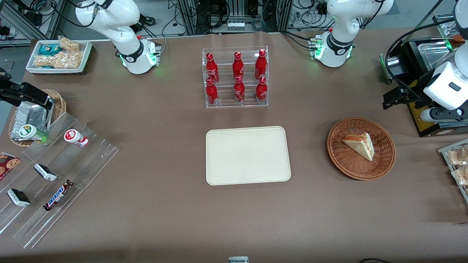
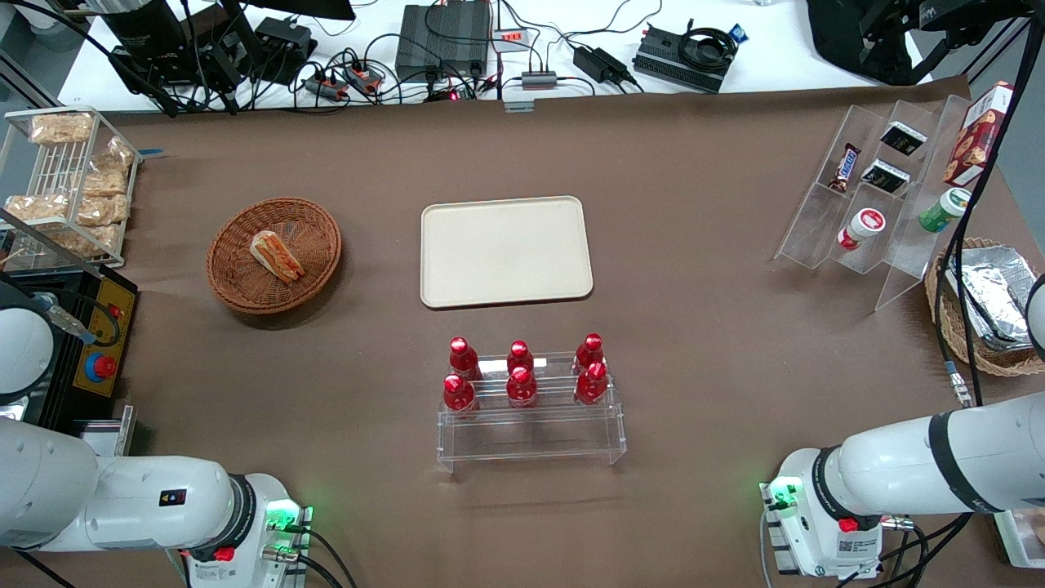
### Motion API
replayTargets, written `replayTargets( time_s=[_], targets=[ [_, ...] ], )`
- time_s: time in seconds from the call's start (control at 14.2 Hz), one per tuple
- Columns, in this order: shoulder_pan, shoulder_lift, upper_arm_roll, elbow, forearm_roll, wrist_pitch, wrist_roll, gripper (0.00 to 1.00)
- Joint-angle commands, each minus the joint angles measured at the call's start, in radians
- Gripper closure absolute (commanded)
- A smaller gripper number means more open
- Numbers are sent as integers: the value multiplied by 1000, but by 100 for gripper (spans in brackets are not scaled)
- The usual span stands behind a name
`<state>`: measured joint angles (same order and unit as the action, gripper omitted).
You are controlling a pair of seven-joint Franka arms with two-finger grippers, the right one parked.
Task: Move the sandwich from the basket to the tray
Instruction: 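Move the left gripper over the sandwich in the wicker basket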
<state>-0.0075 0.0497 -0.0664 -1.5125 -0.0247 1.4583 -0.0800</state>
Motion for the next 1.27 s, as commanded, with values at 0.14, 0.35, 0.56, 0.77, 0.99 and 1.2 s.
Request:
replayTargets(
  time_s=[0.14,0.35,0.56,0.77,0.99,1.2],
  targets=[
    [-3,9,11,24,3,-23,2,0],
    [-3,6,13,24,5,-23,0,0],
    [-3,5,13,23,3,-21,-1,0],
    [-6,28,11,-1,5,-15,-13,0],
    [1,35,14,-66,5,-4,-15,0],
    [20,45,16,-190,8,120,-17,0]
  ],
)
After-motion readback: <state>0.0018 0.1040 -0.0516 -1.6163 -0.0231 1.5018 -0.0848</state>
